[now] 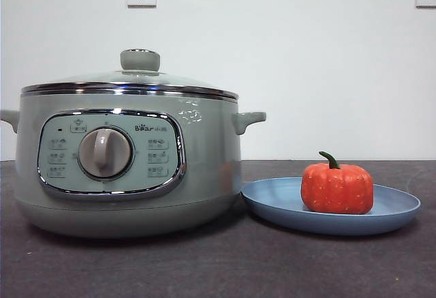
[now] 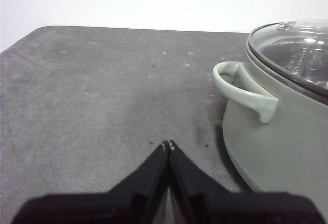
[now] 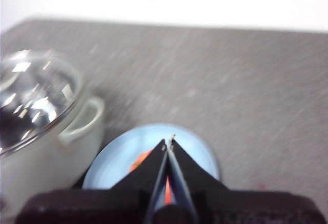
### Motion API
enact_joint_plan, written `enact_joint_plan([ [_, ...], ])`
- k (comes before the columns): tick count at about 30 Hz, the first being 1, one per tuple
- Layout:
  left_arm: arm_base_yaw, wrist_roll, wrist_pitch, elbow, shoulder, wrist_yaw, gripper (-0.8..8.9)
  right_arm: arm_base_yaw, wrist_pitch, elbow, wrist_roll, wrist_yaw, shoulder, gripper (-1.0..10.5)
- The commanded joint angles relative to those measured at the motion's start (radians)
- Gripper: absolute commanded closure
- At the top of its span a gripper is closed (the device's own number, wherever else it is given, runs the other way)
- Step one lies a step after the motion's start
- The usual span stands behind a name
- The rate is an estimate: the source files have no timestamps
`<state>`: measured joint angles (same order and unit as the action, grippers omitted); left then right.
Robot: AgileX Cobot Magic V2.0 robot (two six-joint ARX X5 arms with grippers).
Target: Take the pumpkin out from the steamer,put the pumpkin in the blue plate,close the lid
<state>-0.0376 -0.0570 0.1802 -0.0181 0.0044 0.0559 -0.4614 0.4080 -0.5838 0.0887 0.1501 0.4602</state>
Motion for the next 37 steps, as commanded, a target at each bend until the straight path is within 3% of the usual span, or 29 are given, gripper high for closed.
enact_joint_plan([
  [1, -0.004, -0.006, -0.001, 0.015, -0.003, -0.001, 8.15, 0.121, -0.058, 0.127, -0.019, -0.115, -0.09, 9.5],
  [4, -0.004, -0.006, -0.001, 0.015, -0.003, -0.001, 8.15, 0.225, -0.117, 0.254, -0.019, -0.206, -0.192, 9.5],
  [13, -0.004, -0.006, -0.001, 0.015, -0.003, -0.001, 8.15, 0.371, -0.179, 0.499, -0.019, -0.282, -0.369, 9.5],
  [19, -0.004, -0.006, -0.001, 0.015, -0.003, -0.001, 8.15, 0.389, -0.217, 0.566, -0.018, -0.282, -0.461, 9.5],
  [37, -0.003, -0.006, -0.002, 0.015, -0.003, -0.001, 8.15, 0.388, -0.209, 0.566, -0.01, -0.275, -0.459, 9.5],
])
